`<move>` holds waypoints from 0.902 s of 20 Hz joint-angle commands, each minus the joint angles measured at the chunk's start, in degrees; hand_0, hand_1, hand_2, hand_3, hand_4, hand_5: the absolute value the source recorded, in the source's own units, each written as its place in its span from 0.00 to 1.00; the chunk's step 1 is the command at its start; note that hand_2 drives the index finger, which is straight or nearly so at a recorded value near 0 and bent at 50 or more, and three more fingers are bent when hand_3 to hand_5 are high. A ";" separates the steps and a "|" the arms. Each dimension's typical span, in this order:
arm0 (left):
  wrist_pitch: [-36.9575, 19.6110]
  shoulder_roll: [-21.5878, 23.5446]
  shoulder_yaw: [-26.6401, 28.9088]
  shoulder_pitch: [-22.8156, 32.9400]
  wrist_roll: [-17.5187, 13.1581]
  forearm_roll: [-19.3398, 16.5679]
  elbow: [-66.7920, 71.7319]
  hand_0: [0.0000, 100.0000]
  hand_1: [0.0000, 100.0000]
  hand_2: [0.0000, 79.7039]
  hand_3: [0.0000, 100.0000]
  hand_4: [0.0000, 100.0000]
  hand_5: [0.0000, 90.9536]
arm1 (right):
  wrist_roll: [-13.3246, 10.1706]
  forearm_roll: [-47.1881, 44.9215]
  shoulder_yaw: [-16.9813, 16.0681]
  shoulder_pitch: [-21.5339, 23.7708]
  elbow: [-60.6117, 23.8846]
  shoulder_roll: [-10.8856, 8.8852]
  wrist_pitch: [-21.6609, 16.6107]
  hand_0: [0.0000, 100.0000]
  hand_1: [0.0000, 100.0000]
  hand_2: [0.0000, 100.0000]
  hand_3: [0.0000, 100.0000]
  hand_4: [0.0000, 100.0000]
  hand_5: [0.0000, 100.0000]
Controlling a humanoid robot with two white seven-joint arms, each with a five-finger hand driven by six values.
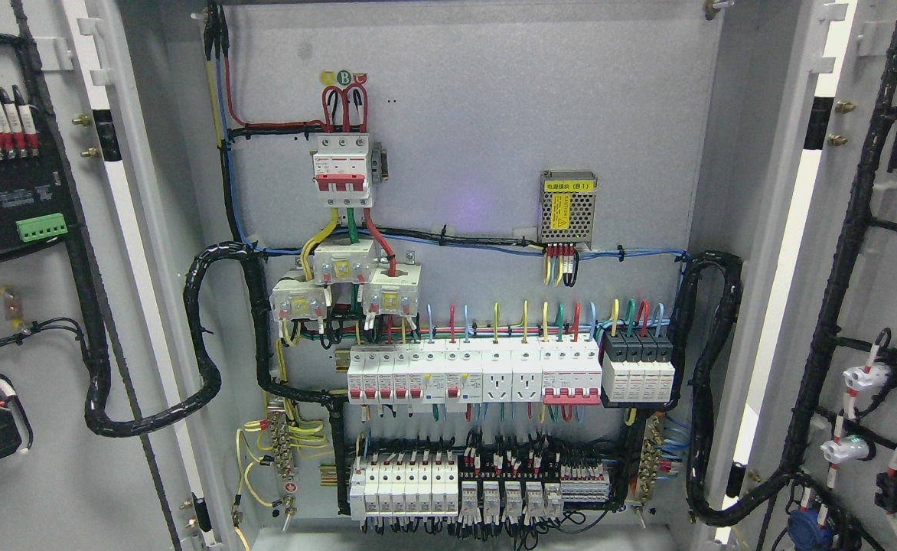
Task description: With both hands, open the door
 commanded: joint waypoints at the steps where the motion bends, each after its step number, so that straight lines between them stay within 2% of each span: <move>1: 1.56 2.32 0.09 -3.76 -0.09 -0.43 5.19 0.00 0.00 0.00 0.00 0.03 0.00 | -0.34 -0.04 -0.15 -0.04 0.29 0.31 -18.12 0.11 0.00 0.00 0.00 0.00 0.00; 8: 1.73 4.60 0.09 -6.49 0.00 -0.43 8.79 0.00 0.00 0.00 0.00 0.03 0.00 | -1.21 -0.04 -0.32 0.05 0.37 0.58 -18.56 0.11 0.00 0.00 0.00 0.00 0.00; 10: 1.99 5.39 0.17 -7.45 0.00 -0.43 10.11 0.00 0.00 0.00 0.00 0.03 0.00 | -1.83 -0.04 -1.38 0.14 0.37 0.66 -18.56 0.11 0.00 0.00 0.00 0.00 0.00; 18: 3.49 6.72 0.17 -9.39 -0.09 -0.43 13.37 0.00 0.00 0.00 0.00 0.03 0.00 | -1.83 -0.04 -1.56 1.01 0.20 0.49 -18.56 0.11 0.00 0.00 0.00 0.00 0.00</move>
